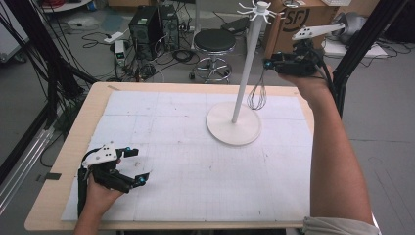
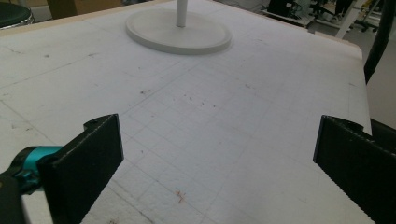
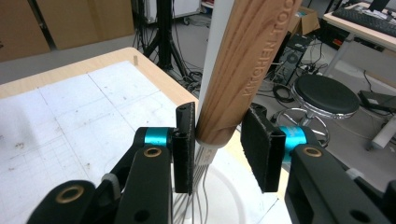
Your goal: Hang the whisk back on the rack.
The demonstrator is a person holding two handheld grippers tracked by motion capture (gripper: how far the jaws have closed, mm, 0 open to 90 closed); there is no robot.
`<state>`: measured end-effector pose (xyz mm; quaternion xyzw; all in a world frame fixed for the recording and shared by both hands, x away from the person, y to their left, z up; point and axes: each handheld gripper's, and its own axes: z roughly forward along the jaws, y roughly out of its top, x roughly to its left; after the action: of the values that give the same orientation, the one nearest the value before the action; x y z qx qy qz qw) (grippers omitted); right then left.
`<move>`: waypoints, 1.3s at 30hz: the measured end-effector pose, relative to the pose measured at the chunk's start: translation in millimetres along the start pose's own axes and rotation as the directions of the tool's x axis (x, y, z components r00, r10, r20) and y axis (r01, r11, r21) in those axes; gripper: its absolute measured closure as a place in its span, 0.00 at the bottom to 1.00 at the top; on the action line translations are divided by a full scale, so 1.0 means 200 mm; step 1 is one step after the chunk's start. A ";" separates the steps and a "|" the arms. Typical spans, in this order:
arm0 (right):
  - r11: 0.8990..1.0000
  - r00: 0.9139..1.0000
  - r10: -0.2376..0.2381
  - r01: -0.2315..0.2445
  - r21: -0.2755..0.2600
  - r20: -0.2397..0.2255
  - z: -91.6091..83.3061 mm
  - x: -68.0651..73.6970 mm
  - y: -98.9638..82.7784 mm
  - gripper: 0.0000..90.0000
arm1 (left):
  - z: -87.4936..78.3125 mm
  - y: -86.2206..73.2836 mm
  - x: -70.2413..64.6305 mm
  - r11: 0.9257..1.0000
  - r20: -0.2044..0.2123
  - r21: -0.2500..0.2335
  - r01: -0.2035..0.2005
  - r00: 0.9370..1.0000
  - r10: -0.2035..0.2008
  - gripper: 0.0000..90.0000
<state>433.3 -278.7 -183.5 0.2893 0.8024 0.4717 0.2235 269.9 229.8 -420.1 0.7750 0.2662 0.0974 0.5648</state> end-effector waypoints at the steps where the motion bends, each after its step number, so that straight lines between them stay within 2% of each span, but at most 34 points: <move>1: 1.000 1.000 -0.003 0.003 0.002 0.000 0.00 0.00 0.00 0.72 | 0.00 0.00 0.00 1.000 0.000 0.000 0.000 1.000 0.000 0.02; 6: 1.000 1.000 0.006 -0.006 0.010 0.000 0.01 0.01 0.00 0.60 | 0.00 0.00 0.00 1.000 0.000 -0.002 -0.001 1.000 0.001 0.02; 12: 1.000 1.000 0.014 -0.014 0.003 -0.006 -0.03 0.02 -0.02 0.45 | 0.00 0.00 0.00 1.000 0.004 -0.002 -0.003 1.000 0.003 0.02; 14: 1.000 1.000 -0.003 0.002 -0.018 -0.006 -0.05 0.04 -0.02 0.44 | 0.00 0.00 0.00 1.000 0.003 0.000 -0.003 1.000 0.003 0.02; 16: 1.000 1.000 0.002 -0.002 -0.029 -0.021 -0.06 0.05 -0.03 0.44 | 0.00 0.00 0.00 1.000 0.003 0.000 -0.004 1.000 0.004 0.02; 20: 1.000 1.000 -0.010 0.009 -0.018 -0.013 -0.09 0.08 -0.07 0.41 | 0.01 0.00 -0.01 1.000 0.006 0.001 -0.004 1.000 0.004 0.02; 25: 0.997 0.998 0.018 -0.022 -0.071 -0.056 -0.14 0.10 -0.11 0.39 | 0.01 0.00 -0.01 1.000 0.006 0.007 -0.006 1.000 0.006 0.02; 26: 0.996 0.998 0.005 -0.011 -0.089 -0.061 -0.14 0.09 -0.11 0.39 | 0.01 0.00 -0.01 1.000 0.009 0.007 -0.004 1.000 0.004 0.02; 34: 0.993 0.993 0.020 -0.034 -0.116 -0.114 -0.15 0.14 -0.17 0.28 | 0.02 0.00 -0.02 1.000 0.007 0.009 -0.005 1.000 0.005 0.02; 36: 0.990 0.989 0.037 -0.056 -0.127 -0.145 -0.15 0.16 -0.20 0.26 | 0.02 0.00 -0.01 1.000 0.008 0.009 -0.006 1.000 0.006 0.02; 39: 0.991 0.986 0.039 -0.059 -0.119 -0.164 -0.13 0.19 -0.24 0.23 | 0.01 0.00 -0.02 1.000 0.010 0.009 -0.005 1.000 0.005 0.02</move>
<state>376.6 -287.4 -218.1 0.2557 0.7798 0.5476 0.1636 268.5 225.9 -420.6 0.7786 0.2619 0.0937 0.5624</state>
